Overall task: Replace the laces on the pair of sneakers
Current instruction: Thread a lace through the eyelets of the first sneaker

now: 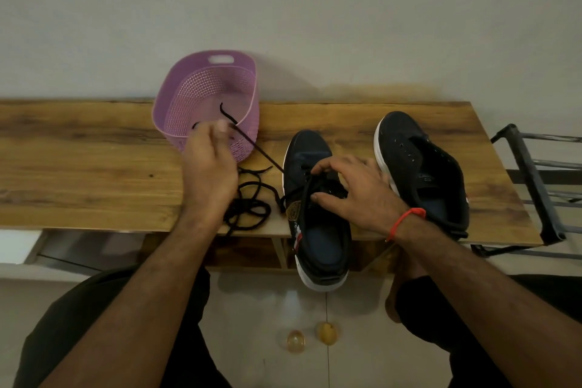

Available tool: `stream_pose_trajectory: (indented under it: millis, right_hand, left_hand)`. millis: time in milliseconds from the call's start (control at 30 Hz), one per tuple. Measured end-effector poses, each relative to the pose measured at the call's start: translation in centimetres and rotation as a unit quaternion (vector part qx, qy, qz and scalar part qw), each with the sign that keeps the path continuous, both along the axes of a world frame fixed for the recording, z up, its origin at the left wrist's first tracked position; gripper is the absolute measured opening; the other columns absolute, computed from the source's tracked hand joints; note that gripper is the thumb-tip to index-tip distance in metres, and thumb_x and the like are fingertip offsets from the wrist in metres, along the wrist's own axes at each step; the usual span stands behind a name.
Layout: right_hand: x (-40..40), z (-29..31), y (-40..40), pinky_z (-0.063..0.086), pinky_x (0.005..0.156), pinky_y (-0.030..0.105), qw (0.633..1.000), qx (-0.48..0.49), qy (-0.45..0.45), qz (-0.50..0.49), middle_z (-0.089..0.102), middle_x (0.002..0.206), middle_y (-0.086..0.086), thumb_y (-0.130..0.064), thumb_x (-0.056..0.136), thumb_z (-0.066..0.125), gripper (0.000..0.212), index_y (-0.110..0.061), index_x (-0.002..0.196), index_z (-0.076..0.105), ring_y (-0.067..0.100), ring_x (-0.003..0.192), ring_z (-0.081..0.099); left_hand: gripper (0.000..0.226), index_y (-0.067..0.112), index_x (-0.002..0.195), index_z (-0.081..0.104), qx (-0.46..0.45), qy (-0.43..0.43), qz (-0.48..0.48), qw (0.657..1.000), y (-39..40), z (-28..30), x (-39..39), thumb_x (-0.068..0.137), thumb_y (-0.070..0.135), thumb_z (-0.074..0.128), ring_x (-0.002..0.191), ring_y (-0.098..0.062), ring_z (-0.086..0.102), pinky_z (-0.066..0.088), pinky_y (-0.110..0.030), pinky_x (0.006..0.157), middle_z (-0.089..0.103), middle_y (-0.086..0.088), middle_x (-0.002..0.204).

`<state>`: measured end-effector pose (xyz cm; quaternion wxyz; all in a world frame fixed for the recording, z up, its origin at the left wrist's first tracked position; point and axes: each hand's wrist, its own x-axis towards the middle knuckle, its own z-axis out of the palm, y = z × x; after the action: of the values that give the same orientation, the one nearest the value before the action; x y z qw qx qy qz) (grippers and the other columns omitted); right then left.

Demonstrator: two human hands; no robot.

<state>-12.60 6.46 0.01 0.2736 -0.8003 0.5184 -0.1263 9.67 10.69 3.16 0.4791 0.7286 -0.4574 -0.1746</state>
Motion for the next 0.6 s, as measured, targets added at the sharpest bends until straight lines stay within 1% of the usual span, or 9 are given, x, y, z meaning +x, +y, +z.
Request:
stream_pose_trajectory:
  millis: [67,133,200,267,333,400,500,533,600]
  right_hand:
    - [0.0,-0.1,0.0,0.029,0.109,0.053,1.000,-0.006,0.003,0.006,0.049,0.135,-0.017,-0.054,0.083,0.066,0.043,-0.049,0.122,0.049,0.020,0.130,0.037]
    - [0.0,-0.1,-0.1,0.030,0.108,0.054,1.000,-0.008,0.006,0.006,0.049,0.133,-0.017,-0.055,0.083,0.066,0.043,-0.048,0.122,0.049,0.019,0.129,0.038]
    - [0.0,-0.1,-0.1,0.030,0.108,0.054,1.000,-0.006,0.007,0.005,0.049,0.133,-0.017,-0.055,0.083,0.066,0.043,-0.048,0.122,0.049,0.019,0.128,0.038]
    - [0.1,-0.1,-0.1,0.031,0.107,0.053,1.000,-0.007,0.010,0.007,0.048,0.134,-0.016,-0.055,0.083,0.066,0.042,-0.048,0.122,0.050,0.019,0.128,0.038]
    - [0.1,-0.1,-0.1,0.032,0.107,0.053,1.000,-0.009,0.013,0.008,0.048,0.134,-0.016,-0.055,0.083,0.065,0.043,-0.047,0.123,0.050,0.019,0.128,0.038]
    - [0.1,-0.1,-0.1,0.032,0.107,0.052,1.000,-0.008,0.014,0.010,0.048,0.135,-0.015,-0.054,0.084,0.065,0.043,-0.047,0.123,0.050,0.019,0.129,0.038]
    - [0.1,-0.1,0.0,0.033,0.107,0.051,1.000,-0.009,0.009,0.010,0.048,0.133,-0.016,-0.054,0.083,0.065,0.043,-0.046,0.123,0.050,0.019,0.127,0.039]
    - [0.1,-0.1,0.0,0.033,0.106,0.050,1.000,-0.009,0.008,0.007,0.048,0.133,-0.016,-0.054,0.083,0.066,0.043,-0.046,0.123,0.050,0.018,0.127,0.039]
    - [0.0,-0.1,0.0,0.033,0.107,0.050,1.000,-0.007,0.008,0.005,0.049,0.134,-0.016,-0.054,0.084,0.066,0.044,-0.045,0.124,0.050,0.019,0.127,0.038]
  left_hand:
    - [0.030,0.024,0.105,0.057,-0.048,0.141,0.054,0.987,-0.1,0.6,0.8,0.109,0.043,0.033,0.090,-0.014,0.058,0.046,-0.030,0.071,0.065,-0.008,0.109]
    - [0.024,0.031,0.104,0.059,0.012,0.168,0.003,0.986,0.0,0.4,0.9,0.107,0.043,0.039,0.089,-0.009,0.057,0.042,-0.028,0.070,0.065,0.001,0.107]
    - [0.013,0.036,0.114,0.058,0.093,0.057,-0.090,0.990,0.3,-0.4,0.4,0.103,0.040,0.052,0.099,-0.006,0.055,0.044,-0.025,0.078,0.058,0.009,0.115]
    - [0.036,0.036,0.132,0.056,0.135,-0.100,-0.178,0.970,0.5,-1.1,-0.4,0.097,0.035,0.064,0.115,-0.008,0.050,0.048,-0.028,0.091,0.046,0.007,0.129]
    - [0.040,0.037,0.131,0.059,0.161,-0.172,-0.236,0.943,0.5,-1.5,-1.3,0.093,0.035,0.070,0.120,-0.011,0.047,0.050,-0.037,0.099,0.040,0.006,0.132]
    - [0.028,0.037,0.118,0.067,0.174,-0.214,-0.265,0.924,0.6,-1.7,-2.2,0.090,0.037,0.072,0.118,-0.011,0.047,0.051,-0.041,0.097,0.041,0.010,0.128]
    - [0.013,0.036,0.106,0.067,0.175,-0.258,-0.262,0.913,0.7,-2.2,-2.9,0.093,0.037,0.068,0.115,-0.009,0.050,0.049,-0.035,0.088,0.046,0.015,0.124]
    - [0.011,0.036,0.106,0.067,0.163,-0.262,-0.250,0.918,0.6,-2.3,-2.8,0.094,0.036,0.066,0.114,-0.008,0.051,0.049,-0.034,0.088,0.048,0.015,0.124]
    - [0.011,0.033,0.108,0.064,0.094,-0.199,-0.172,0.960,0.3,-1.8,-2.2,0.098,0.028,0.061,0.107,-0.003,0.055,0.052,-0.031,0.088,0.055,0.015,0.116]
